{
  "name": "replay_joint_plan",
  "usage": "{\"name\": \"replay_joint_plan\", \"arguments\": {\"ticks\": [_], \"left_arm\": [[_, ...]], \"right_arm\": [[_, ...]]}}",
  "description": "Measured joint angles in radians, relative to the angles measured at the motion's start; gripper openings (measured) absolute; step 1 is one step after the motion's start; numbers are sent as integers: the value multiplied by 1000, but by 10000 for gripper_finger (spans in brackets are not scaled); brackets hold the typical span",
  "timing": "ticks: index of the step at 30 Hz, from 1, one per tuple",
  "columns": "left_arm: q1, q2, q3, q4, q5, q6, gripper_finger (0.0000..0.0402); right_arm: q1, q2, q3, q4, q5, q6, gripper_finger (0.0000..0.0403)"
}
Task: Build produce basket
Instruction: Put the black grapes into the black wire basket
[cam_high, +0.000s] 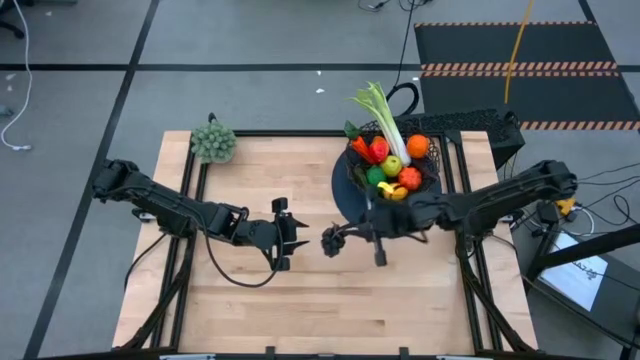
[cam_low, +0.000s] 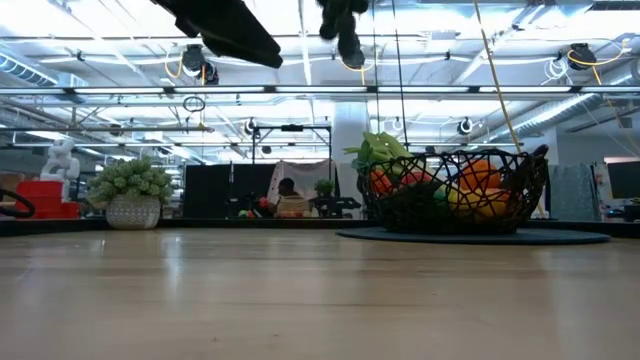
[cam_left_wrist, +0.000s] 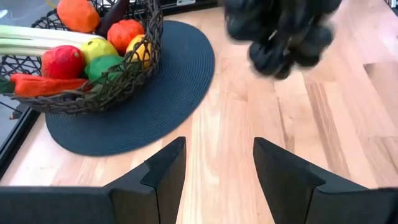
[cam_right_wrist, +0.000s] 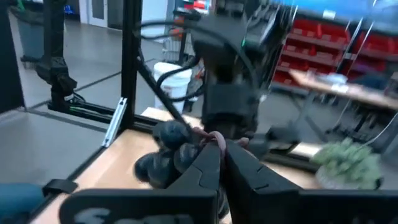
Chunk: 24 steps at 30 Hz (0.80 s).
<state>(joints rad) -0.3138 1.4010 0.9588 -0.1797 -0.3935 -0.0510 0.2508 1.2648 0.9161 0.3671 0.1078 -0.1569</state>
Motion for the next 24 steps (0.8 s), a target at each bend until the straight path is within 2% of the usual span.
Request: {"name": "replay_joint_plan", "arguments": {"ticks": [7,15,24], "left_arm": [[-1,0,0,2,0,-11,189],[-1,0,0,14,0,-12,188],[-1,0,0,21,0,-13,189]], "right_arm": [[0,-114,0,-78,0,-251,2],[0,-181,0,-102,1,-499,3],[0,-213,0,-97,81,-790,3]]}}
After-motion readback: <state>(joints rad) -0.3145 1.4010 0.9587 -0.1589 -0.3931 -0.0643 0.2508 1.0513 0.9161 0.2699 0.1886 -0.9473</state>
